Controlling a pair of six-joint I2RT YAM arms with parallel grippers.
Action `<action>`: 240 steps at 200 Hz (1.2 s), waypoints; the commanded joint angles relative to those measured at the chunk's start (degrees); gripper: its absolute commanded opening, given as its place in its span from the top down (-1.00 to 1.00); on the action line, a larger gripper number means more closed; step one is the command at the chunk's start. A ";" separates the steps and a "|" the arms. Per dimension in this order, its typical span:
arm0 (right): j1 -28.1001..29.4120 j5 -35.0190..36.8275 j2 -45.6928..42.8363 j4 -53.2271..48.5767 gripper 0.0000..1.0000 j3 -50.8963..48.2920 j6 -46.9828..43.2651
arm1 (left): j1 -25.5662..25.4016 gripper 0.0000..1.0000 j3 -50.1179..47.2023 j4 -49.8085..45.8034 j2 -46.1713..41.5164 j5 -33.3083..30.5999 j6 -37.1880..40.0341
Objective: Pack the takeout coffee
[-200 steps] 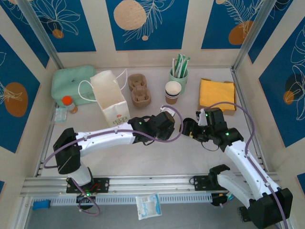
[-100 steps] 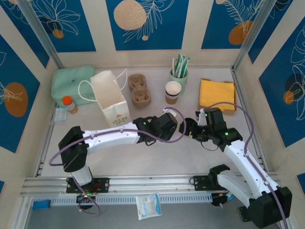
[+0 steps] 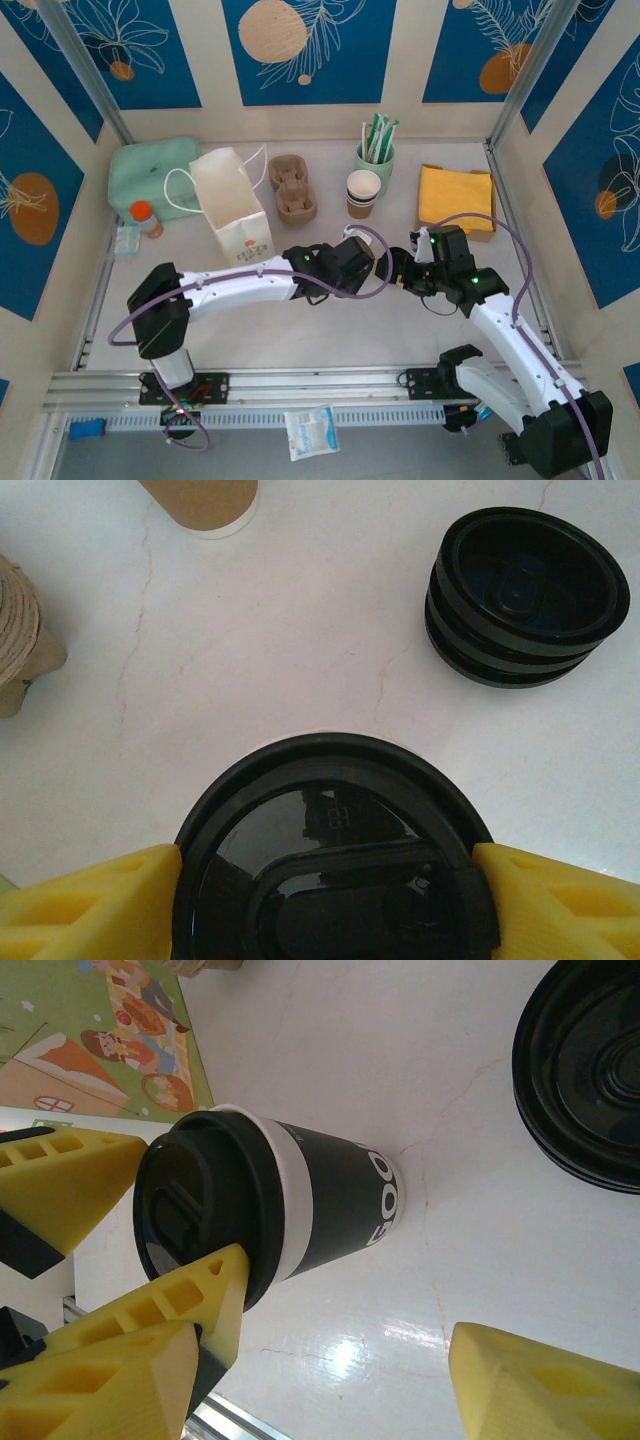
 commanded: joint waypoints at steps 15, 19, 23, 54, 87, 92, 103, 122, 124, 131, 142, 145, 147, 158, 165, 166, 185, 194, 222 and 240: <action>0.21 -0.25 -0.10 -0.13 -0.35 -0.24 -0.58 | 0.30 -0.45 -0.17 0.27 1.10 -0.07 0.25; 0.24 -0.25 -0.17 -0.17 -0.35 -0.33 -0.61 | 0.34 -0.46 -0.24 0.30 1.03 -0.07 0.19; 0.17 -0.25 -0.10 -0.11 -0.35 -0.23 -0.62 | 0.35 -0.46 -0.40 0.44 1.08 -0.03 0.03; 0.18 -0.41 -0.10 -0.11 -0.35 -0.16 -0.53 | 0.35 -0.53 -1.07 0.73 1.24 0.25 -0.59; 0.22 -0.60 -0.15 -0.28 -0.35 0.36 -0.40 | 0.48 -0.62 -1.16 0.65 1.46 0.34 -0.70; 0.22 -0.60 -0.13 -0.35 -0.35 0.46 -0.44 | 0.52 -0.62 -1.16 0.61 1.46 0.43 -0.70; 0.21 -0.67 -0.21 -0.45 -0.35 0.67 -0.45 | 0.59 -0.67 -1.10 0.52 1.38 0.29 -0.81; 0.19 -0.69 -0.15 -0.60 -0.35 0.98 -0.53 | 0.83 -0.72 -0.85 0.39 1.03 0.33 -0.90; 0.20 -0.69 -0.12 -0.62 -0.35 1.01 -0.53 | 0.86 -0.73 -0.82 0.39 1.09 0.27 -0.90; 0.18 -0.82 -0.11 -0.63 -0.35 1.13 -0.53 | 0.96 -0.76 -0.66 0.21 0.86 0.49 -1.00; 0.21 -0.78 -0.11 -0.77 -0.35 1.36 -0.57 | 1.31 -0.79 -0.33 0.01 0.68 0.76 -1.15; 0.23 -0.78 -0.11 -0.80 -0.35 1.38 -0.62 | 1.39 -0.79 -0.20 -0.02 0.56 0.90 -1.22; 0.25 -0.78 -0.10 -0.89 -0.35 1.46 -0.62 | 1.40 -0.80 -0.20 0.02 0.51 0.92 -1.22; 0.24 -0.78 -0.18 -0.92 -0.35 1.60 -0.66 | 1.70 -0.84 0.06 -0.04 0.09 1.34 -1.29; 0.21 -0.78 -0.03 -1.03 -0.35 1.73 -0.71 | 1.88 -0.87 0.23 0.03 -0.18 1.57 -1.42; 0.23 -0.78 -0.02 -1.01 -0.35 1.75 -0.71 | 1.90 -0.87 0.28 0.03 -0.24 1.61 -1.42; 0.21 -0.92 0.00 -1.07 -0.35 2.04 -0.70 | 2.27 -0.90 0.57 0.23 -1.05 2.26 -1.42; 0.18 -0.95 0.05 -1.20 -0.35 2.22 -0.70 | 2.38 -0.92 0.77 0.28 -1.46 2.32 -1.38; 0.31 -0.95 0.28 -1.25 -0.35 2.63 -0.83 | 2.85 -0.96 1.28 0.37 -2.57 2.77 -1.40; 0.30 -1.17 0.63 -1.33 -0.35 3.00 -0.91 | 3.23 -0.99 1.73 0.34 -3.35 3.42 -1.59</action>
